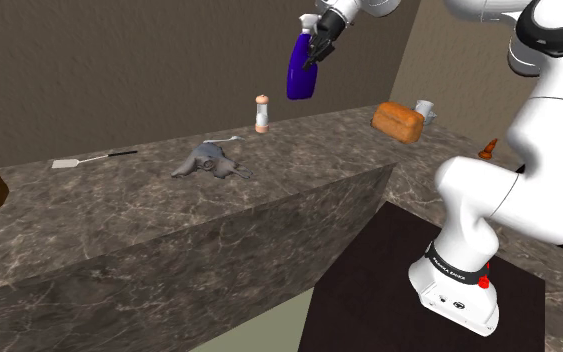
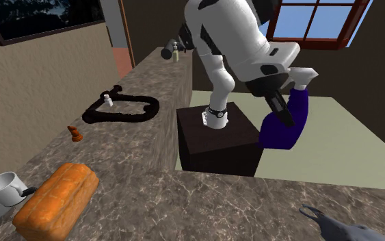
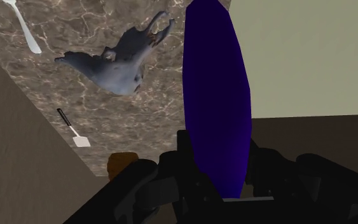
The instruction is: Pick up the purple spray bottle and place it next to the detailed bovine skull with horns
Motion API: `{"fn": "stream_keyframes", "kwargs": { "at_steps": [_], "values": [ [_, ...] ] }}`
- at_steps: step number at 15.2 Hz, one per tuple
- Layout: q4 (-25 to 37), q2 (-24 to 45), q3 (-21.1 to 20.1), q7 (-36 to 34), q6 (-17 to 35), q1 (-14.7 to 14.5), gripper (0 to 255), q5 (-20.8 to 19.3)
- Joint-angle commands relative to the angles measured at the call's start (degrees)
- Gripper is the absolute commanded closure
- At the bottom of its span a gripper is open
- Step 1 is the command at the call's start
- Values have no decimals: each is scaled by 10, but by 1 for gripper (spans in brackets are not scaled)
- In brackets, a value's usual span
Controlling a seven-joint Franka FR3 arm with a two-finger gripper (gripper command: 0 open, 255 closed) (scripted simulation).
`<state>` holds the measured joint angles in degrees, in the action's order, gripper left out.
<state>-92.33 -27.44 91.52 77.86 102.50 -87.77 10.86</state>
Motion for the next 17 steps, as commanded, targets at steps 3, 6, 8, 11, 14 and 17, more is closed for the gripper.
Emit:
{"fn": "stream_keyframes", "kwargs": {
  "at_steps": [3,6,8,11,14,17],
  "values": [
    [-16,18,-6,-32,40,-37,255,13],
    [-20,28,2,-57,66,-79,255,17],
    [-18,32,13,-75,83,-113,255,17],
    [-11,34,37,-105,107,-175,255,12],
    [4,30,68,-138,129,-246,255,-1],
    [26,19,103,-175,147,-325,255,-21]
  ]
}}
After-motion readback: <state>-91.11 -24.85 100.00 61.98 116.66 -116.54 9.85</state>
